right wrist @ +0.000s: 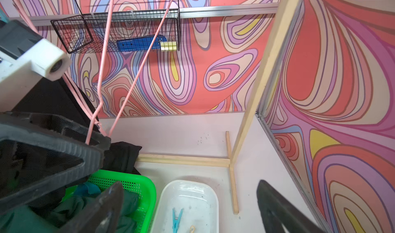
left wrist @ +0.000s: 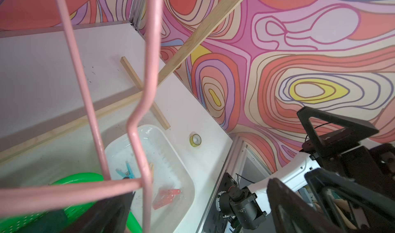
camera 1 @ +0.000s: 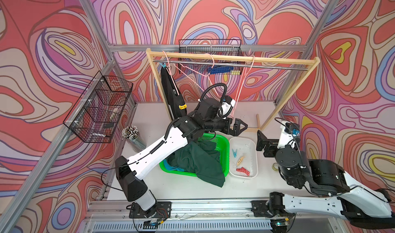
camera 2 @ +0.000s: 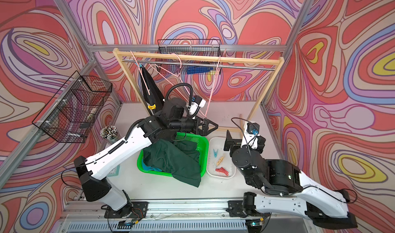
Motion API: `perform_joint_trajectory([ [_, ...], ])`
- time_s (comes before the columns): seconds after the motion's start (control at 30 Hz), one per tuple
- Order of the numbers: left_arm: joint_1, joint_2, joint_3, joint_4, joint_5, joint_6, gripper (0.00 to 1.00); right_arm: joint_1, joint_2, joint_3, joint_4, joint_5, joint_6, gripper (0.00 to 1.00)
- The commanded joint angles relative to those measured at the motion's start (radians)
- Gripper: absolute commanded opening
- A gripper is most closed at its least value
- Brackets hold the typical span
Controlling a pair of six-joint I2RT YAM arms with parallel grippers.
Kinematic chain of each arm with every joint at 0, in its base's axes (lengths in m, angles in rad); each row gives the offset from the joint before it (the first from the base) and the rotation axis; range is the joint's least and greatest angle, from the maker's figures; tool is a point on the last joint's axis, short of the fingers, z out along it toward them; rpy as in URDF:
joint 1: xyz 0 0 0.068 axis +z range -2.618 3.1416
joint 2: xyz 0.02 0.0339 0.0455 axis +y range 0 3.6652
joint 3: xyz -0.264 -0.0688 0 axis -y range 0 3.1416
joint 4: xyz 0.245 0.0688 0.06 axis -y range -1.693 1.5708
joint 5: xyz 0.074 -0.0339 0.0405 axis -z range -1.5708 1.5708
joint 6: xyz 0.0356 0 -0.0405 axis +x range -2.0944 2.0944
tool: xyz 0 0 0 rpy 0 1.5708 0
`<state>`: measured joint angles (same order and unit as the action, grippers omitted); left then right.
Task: Remove the clothespins securing t-shirts to the hanger
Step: Place the hanger on the clothes rail.
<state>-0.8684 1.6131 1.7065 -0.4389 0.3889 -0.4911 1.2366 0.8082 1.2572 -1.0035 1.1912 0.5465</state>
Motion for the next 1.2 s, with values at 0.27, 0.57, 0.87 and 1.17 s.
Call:
perform_joint_trajectory([
  [0.27,-0.007,-0.113,-0.074,-0.194,-0.145,0.093,1.0,-0.017,0.073,-0.036,0.097,-0.08,-0.032,0.98],
  [0.57,-0.008,-0.065,0.123,-0.3,-0.215,0.14,1.0,-0.044,0.08,-0.051,0.141,-0.129,-0.048,0.98],
  [0.87,-0.007,-0.006,0.354,-0.445,-0.39,0.208,1.0,-0.102,0.105,-0.042,0.141,-0.187,-0.063,0.98],
  [1.17,-0.007,-0.128,0.297,-0.403,-0.345,0.199,1.0,-0.377,0.13,-0.067,0.12,-0.467,-0.062,0.98],
])
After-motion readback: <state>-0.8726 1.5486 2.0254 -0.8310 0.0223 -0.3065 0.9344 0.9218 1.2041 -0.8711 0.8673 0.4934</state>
